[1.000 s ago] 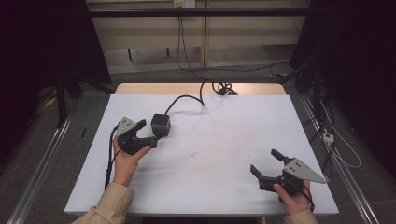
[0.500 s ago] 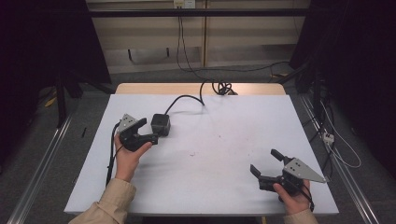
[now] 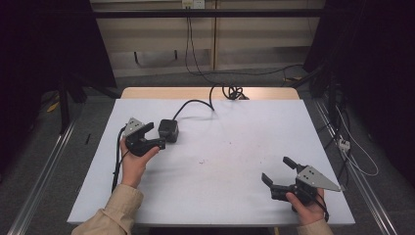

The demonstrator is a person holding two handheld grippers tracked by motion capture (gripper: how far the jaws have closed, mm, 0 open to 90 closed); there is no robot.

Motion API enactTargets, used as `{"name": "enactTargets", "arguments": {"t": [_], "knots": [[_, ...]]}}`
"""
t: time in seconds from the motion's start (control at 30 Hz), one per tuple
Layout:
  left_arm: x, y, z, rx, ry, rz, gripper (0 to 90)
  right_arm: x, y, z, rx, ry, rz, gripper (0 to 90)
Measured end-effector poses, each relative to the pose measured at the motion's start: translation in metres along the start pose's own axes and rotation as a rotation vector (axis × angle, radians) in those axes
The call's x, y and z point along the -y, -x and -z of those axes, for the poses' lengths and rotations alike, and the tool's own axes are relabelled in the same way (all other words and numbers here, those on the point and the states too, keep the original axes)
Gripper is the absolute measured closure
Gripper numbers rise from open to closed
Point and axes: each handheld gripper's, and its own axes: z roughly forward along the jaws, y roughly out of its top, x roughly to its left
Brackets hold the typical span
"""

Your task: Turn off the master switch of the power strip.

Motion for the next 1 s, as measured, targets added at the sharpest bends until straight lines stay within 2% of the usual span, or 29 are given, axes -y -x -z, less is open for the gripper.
{"name": "enactTargets", "arguments": {"t": [0.23,0.37,0.53,0.7,0.87,1.0], "knots": [[-0.001,-0.003,0.000,-0.015,0.003,0.000,16.9,0.000,0.000,0.000,0.000,0.000,-0.001,3.9],[-0.005,-0.003,0.000,-0.016,-0.013,-0.018,18.1,0.000,0.000,-0.001,-0.001,0.000,0.000,3.9],[-0.011,-0.003,-0.001,-0.029,-0.022,-0.008,23.3,0.000,0.000,-0.001,-0.001,0.000,0.001,3.9],[-0.012,-0.004,-0.002,-0.036,-0.017,-0.003,30.0,0.000,0.000,-0.001,-0.002,-0.001,0.000,3.9],[-0.011,-0.007,-0.002,-0.045,-0.034,-0.038,41.3,0.000,0.000,-0.001,-0.002,0.000,-0.001,4.0],[-0.011,-0.009,-0.002,-0.049,-0.040,-0.033,49.9,0.000,0.001,-0.001,-0.002,0.000,0.000,4.0]]}}
